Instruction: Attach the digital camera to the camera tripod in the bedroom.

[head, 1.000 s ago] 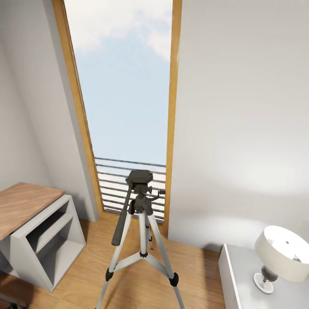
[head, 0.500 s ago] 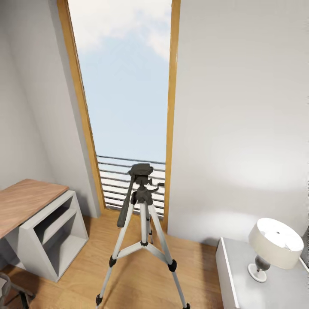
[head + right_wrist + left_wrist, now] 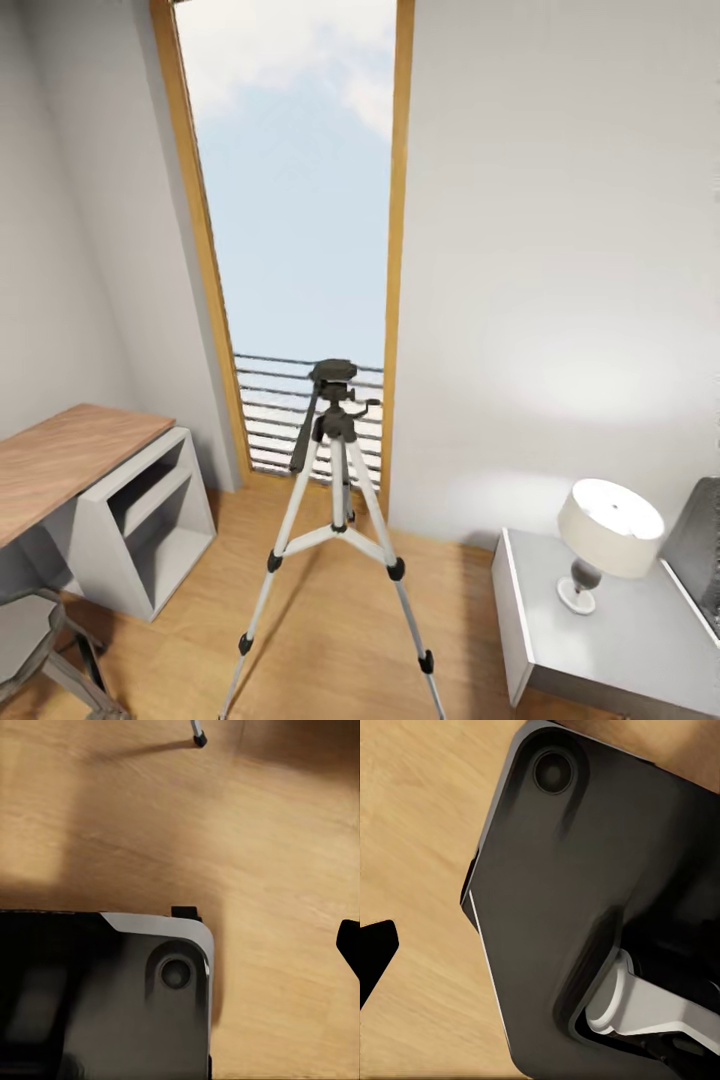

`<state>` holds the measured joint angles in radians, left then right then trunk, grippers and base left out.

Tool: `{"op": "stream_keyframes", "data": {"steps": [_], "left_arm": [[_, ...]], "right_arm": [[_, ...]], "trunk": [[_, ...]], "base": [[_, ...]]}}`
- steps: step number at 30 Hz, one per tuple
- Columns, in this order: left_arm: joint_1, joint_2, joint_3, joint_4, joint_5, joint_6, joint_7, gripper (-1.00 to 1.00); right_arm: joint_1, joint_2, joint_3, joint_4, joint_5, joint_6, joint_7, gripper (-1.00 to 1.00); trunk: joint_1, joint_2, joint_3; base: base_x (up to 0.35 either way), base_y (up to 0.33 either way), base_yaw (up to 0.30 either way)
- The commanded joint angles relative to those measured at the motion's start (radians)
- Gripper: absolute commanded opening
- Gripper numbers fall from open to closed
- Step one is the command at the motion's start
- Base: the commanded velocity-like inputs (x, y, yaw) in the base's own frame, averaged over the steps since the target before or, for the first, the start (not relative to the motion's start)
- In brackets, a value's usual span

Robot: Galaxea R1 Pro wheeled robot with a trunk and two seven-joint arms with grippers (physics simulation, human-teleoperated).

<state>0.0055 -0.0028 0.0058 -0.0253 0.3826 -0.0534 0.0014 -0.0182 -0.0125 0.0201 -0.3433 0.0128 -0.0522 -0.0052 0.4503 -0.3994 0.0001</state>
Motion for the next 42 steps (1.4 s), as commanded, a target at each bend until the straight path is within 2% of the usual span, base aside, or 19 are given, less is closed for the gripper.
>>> {"op": "stream_keyframes", "data": {"steps": [1,7,14,19,26,31,36,42], "left_arm": [[0.001,0.0,0.0,-0.001,0.005,-0.002,0.0,1.0],[0.001,0.0,0.0,-0.001,0.005,-0.002,0.0,1.0],[0.001,0.0,0.001,-0.001,0.006,-0.002,0.0,1.0],[0.001,0.0,0.005,-0.002,0.012,-0.002,0.001,1.0],[0.001,0.0,0.005,-0.003,0.009,-0.002,0.001,1.0],[0.001,0.0,0.005,-0.004,0.009,-0.002,0.002,1.0],[0.001,0.0,0.005,-0.004,0.009,-0.002,0.002,1.0],[0.001,0.0,0.005,-0.004,0.008,-0.002,0.002,1.0]], "right_arm": [[0.0,0.0,0.002,0.001,0.001,-0.003,-0.001,1.0],[0.0,-0.001,0.002,0.001,0.001,-0.003,-0.002,1.0],[0.0,-0.001,0.003,0.001,0.001,-0.003,-0.002,1.0],[-0.001,0.007,0.021,-0.027,0.025,0.025,-0.007,1.0],[0.0,0.001,0.017,-0.066,0.019,0.064,0.003,1.0],[0.0,-0.007,0.012,-0.044,0.024,0.092,0.008,1.0],[0.0,-0.015,0.011,-0.072,0.025,0.12,0.009,1.0],[0.0,-0.011,0.009,-0.106,0.018,0.154,0.01,1.0]], "trunk": [[0.0,-0.001,0.0],[0.0,-0.001,0.0],[0.0,-0.001,0.0],[0.0,-0.001,0.0],[0.0,-0.001,0.0],[0.0,-0.001,0.0],[0.0,-0.001,0.0],[0.0,-0.001,0.0]], "base": [[-0.336,0.0,0.0],[-0.297,0.0,0.0],[-0.095,0.0,0.0],[0.0,0.0,0.0],[0.0,0.0,0.0],[0.0,0.0,0.0],[0.0,0.0,0.0],[0.0,0.0,0.0]]}}
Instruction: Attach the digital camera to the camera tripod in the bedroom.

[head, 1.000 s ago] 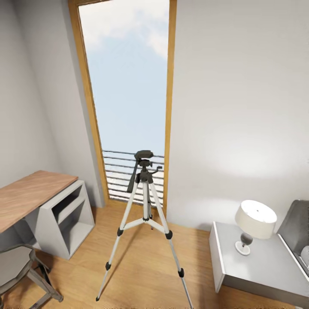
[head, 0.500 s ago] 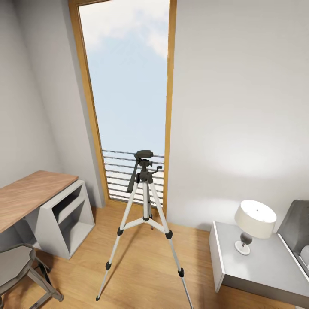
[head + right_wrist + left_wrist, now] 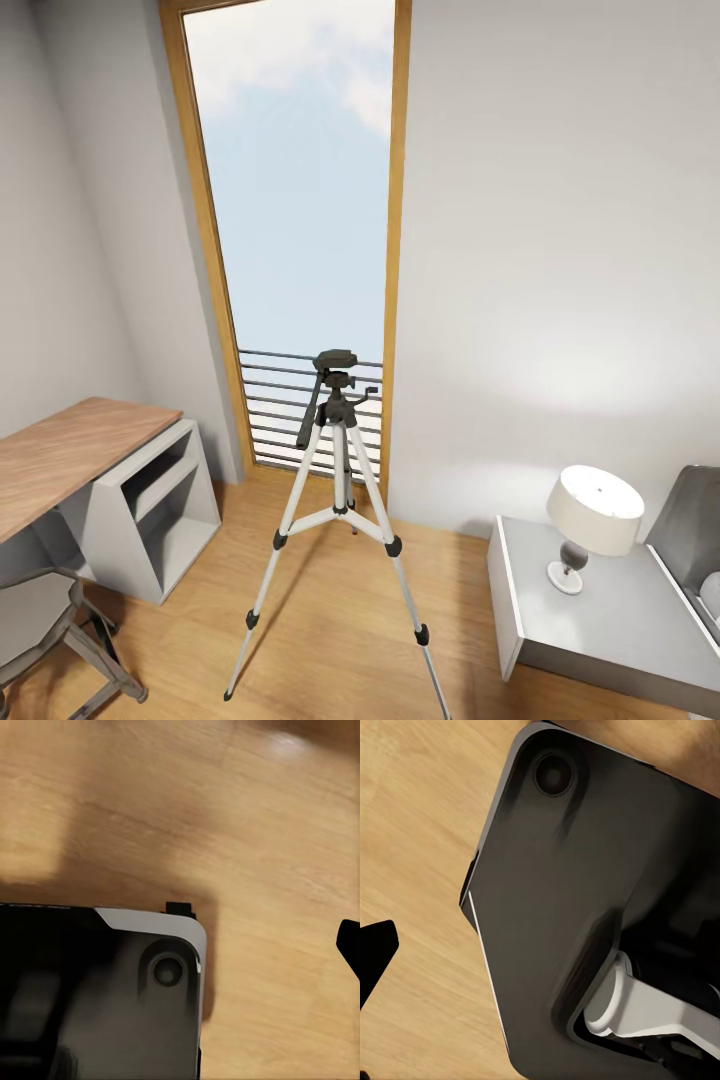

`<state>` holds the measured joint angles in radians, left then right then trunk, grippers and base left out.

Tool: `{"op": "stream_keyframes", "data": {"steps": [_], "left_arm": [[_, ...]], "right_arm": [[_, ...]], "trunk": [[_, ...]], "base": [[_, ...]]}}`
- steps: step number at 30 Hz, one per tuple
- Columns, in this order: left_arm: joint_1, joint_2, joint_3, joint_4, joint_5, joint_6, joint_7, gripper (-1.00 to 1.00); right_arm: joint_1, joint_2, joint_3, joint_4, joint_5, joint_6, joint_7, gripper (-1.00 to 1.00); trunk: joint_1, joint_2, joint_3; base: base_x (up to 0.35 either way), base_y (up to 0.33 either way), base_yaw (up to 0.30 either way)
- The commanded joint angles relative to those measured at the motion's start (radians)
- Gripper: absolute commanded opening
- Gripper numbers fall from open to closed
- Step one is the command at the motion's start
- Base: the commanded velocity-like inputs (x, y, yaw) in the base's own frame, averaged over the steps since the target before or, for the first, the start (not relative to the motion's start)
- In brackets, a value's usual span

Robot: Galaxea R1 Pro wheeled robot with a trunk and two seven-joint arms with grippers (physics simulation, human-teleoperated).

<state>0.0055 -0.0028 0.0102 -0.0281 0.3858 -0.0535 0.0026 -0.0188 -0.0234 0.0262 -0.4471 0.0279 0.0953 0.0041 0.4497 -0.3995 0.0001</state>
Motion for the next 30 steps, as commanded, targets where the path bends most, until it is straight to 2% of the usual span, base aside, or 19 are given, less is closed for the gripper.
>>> {"op": "stream_keyframes", "data": {"steps": [1,8,20,28,29,30], "left_arm": [[0.001,0.0,0.001,-0.001,0.004,-0.002,0.0,1.0],[0.001,0.0,0.001,-0.001,0.004,-0.002,0.0,1.0],[0.001,0.0,0.002,-0.001,0.004,-0.002,0.0,1.0],[0.001,0.0,0.003,-0.001,0.005,-0.002,0.0,1.0],[0.001,0.0,0.003,-0.001,0.005,-0.002,0.0,1.0],[0.001,0.0,0.004,-0.001,0.005,-0.002,0.0,1.0]], "right_arm": [[0.0,0.001,0.002,-0.008,0.001,0.012,0.0,1.0],[0.0,0.009,0.0,-0.047,-0.006,0.051,0.001,1.0],[0.0,0.009,0.004,-0.115,-0.008,0.119,0.001,1.0],[-0.026,0.011,0.006,-0.16,-0.009,0.163,0.001,1.0],[-0.052,0.011,0.006,-1.091,-0.009,0.721,0.001,1.0],[-0.061,0.012,0.006,-1.092,-0.009,0.721,0.001,1.0]], "trunk": [[0.0,0.0,0.0],[0.0,0.0,0.0],[0.0,0.0,0.0],[0.0,0.0,0.0],[0.0,0.0,0.0],[0.0,0.0,0.0]], "base": [[0.0,0.0,0.0],[0.0,0.0,0.0],[0.0,0.0,0.0],[0.0,0.0,0.0],[0.0,0.0,0.0],[0.0,0.0,0.0]]}}
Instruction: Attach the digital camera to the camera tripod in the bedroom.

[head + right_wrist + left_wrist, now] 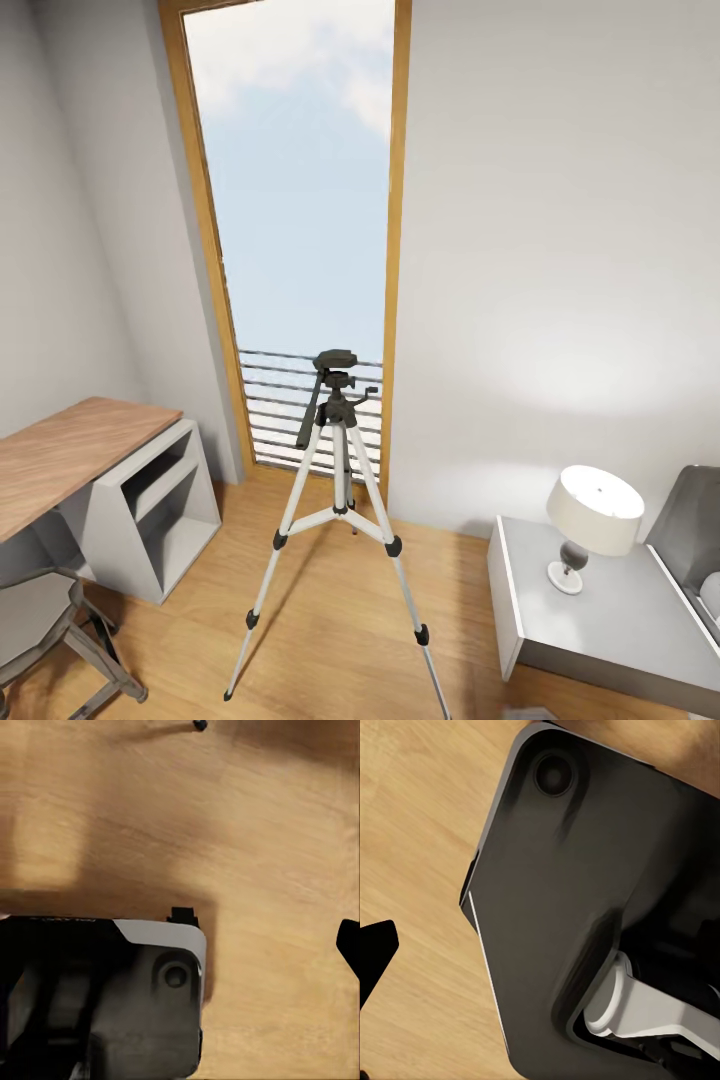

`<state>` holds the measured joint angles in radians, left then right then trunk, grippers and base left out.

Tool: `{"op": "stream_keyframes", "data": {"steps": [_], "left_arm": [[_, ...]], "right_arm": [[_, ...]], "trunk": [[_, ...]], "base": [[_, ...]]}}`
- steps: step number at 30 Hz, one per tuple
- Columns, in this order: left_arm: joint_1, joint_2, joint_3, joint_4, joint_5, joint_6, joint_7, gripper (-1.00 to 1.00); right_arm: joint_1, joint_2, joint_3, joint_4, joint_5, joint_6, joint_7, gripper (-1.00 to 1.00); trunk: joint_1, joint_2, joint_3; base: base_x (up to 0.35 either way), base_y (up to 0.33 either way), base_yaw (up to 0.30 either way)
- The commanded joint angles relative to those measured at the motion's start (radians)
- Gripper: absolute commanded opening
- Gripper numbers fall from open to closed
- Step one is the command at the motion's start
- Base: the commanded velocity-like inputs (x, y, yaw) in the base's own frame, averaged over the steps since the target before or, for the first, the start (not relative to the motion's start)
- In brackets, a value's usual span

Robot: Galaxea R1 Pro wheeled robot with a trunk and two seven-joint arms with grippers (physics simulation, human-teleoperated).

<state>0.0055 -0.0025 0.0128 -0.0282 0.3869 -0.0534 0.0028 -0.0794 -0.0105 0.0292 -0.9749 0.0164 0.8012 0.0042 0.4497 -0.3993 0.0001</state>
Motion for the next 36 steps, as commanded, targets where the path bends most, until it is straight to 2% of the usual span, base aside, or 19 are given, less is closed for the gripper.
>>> {"op": "stream_keyframes", "data": {"steps": [1,15,31,36], "left_arm": [[0.001,0.0,0.001,-0.001,0.004,-0.002,0.0,1.0],[0.001,-0.001,0.001,-0.001,0.004,-0.002,0.0,1.0],[0.001,0.0,0.001,-0.001,0.004,-0.002,0.0,1.0],[0.001,0.0,0.001,-0.001,0.004,-0.002,0.0,1.0]], "right_arm": [[-0.01,0.0,0.003,-0.565,0.002,0.015,0.0,1.0],[-0.13,0.02,0.004,-0.57,0.003,0.006,0.0,1.0],[-0.169,0.035,0.005,-0.589,0.005,-0.038,0.0,1.0],[-0.194,0.047,0.027,-0.59,0.004,-0.047,0.0,1.0]], "trunk": [[0.0,-0.001,0.0],[0.0,-0.001,0.0],[0.0,-0.001,0.0],[0.0,-0.001,0.0]], "base": [[0.0,0.0,0.0],[0.0,0.0,0.0],[0.0,0.0,0.0],[0.0,0.0,0.0]]}}
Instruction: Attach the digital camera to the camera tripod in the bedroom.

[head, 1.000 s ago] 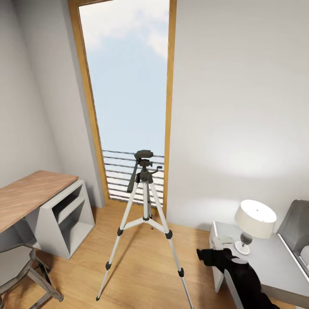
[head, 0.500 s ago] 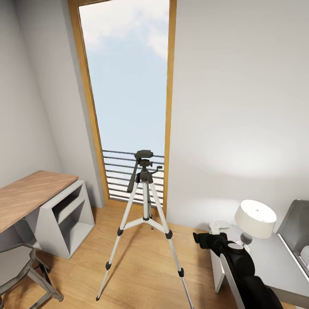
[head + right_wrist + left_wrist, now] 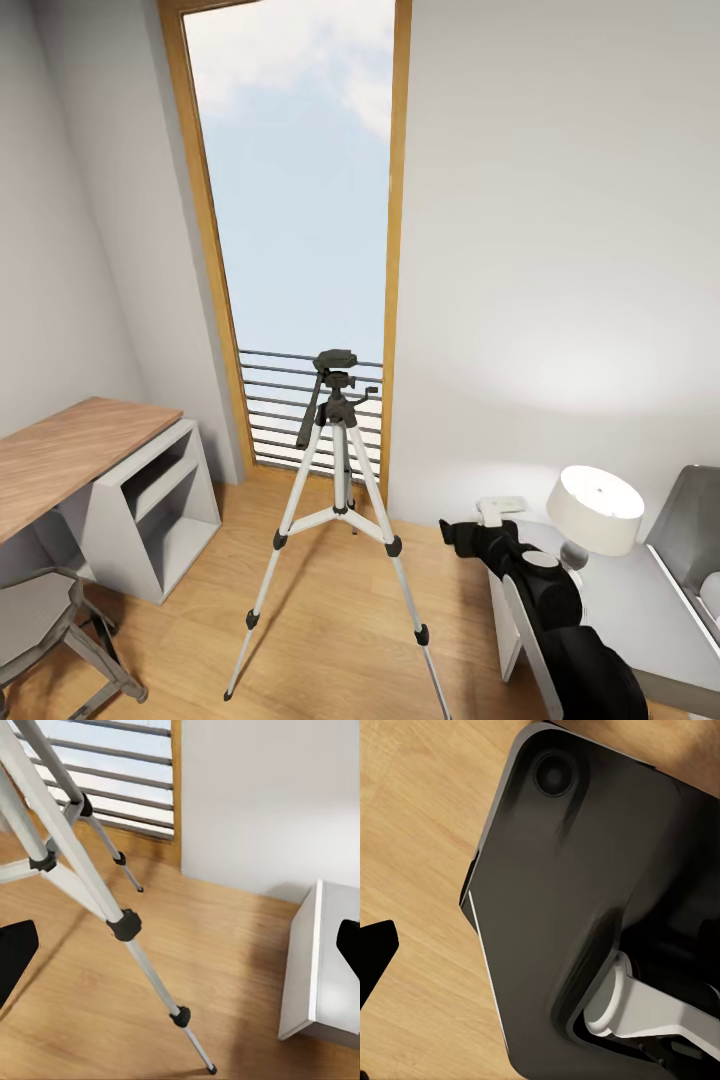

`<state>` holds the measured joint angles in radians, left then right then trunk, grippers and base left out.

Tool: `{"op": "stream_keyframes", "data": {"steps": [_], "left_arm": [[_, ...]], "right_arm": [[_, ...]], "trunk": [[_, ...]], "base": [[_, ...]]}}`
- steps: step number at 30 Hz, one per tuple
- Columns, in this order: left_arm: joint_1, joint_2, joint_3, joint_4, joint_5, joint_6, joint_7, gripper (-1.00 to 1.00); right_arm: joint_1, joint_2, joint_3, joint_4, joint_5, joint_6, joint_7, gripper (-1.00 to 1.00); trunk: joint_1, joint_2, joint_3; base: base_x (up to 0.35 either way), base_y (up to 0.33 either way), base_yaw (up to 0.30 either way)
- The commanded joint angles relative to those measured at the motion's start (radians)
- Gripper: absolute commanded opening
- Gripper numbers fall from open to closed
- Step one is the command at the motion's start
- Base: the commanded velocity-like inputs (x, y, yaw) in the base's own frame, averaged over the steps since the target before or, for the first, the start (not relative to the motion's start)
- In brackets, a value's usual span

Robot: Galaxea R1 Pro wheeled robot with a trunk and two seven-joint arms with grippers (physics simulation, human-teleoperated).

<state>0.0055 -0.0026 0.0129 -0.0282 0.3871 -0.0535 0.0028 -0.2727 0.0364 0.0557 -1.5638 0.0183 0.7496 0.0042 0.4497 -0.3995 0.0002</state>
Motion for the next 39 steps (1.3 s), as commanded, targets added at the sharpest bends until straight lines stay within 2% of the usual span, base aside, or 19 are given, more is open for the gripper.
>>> {"op": "stream_keyframes", "data": {"steps": [1,9,14,17,21,27,28,37,39], "left_arm": [[0.001,0.0,0.001,-0.001,0.004,-0.002,0.0,1.0],[0.001,0.0,0.001,-0.001,0.004,-0.002,0.0,1.0],[0.001,0.0,0.001,-0.001,0.004,-0.002,0.0,1.0],[0.001,0.0,0.001,-0.001,0.004,-0.002,0.0,1.0],[0.001,0.0,0.001,-0.001,0.004,-0.002,0.0,1.0],[0.001,0.0,0.001,-0.002,0.004,-0.002,0.0,1.0],[0.001,0.0,0.0,-0.001,0.004,-0.002,0.0,1.0],[0.001,0.001,0.0,-0.002,0.004,-0.002,0.0,1.0],[0.001,0.001,0.0,-0.002,0.004,-0.002,0.0,1.0]], "right_arm": [[-0.004,0.004,0.014,-0.001,0.003,0.002,0.0,1.0],[-0.009,0.011,0.057,0.0,0.004,-0.005,-0.001,1.0],[-0.013,0.012,0.065,0.002,0.005,-0.018,-0.004,1.0],[-0.037,0.018,0.067,0.006,0.003,-0.041,-0.005,1.0],[-0.14,0.026,0.066,0.027,-0.003,-0.048,0.0,1.0],[-0.284,0.029,0.062,0.11,-0.009,0.008,0.032,1.0],[-0.326,0.029,0.06,0.147,-0.012,0.032,0.051,1.0],[-0.491,0.03,0.052,0.336,-0.019,0.071,0.105,1.0],[-0.543,0.032,0.047,0.471,-0.027,0.067,0.123,1.0]], "trunk": [[0.0,-0.001,0.0],[0.0,-0.001,0.0],[0.0,-0.001,0.0],[0.0,-0.001,0.0],[0.0,-0.001,0.0],[0.0,-0.001,0.0],[0.0,-0.001,0.0],[0.0,-0.001,0.0],[0.0,-0.001,0.0]], "base": [[0.0,0.0,0.0],[0.0,0.0,0.0],[0.0,0.0,0.0],[0.0,0.0,0.0],[0.0,0.0,0.0],[0.0,0.0,0.0],[0.0,0.0,0.0],[0.0,0.0,0.0],[0.0,0.0,0.0]]}}
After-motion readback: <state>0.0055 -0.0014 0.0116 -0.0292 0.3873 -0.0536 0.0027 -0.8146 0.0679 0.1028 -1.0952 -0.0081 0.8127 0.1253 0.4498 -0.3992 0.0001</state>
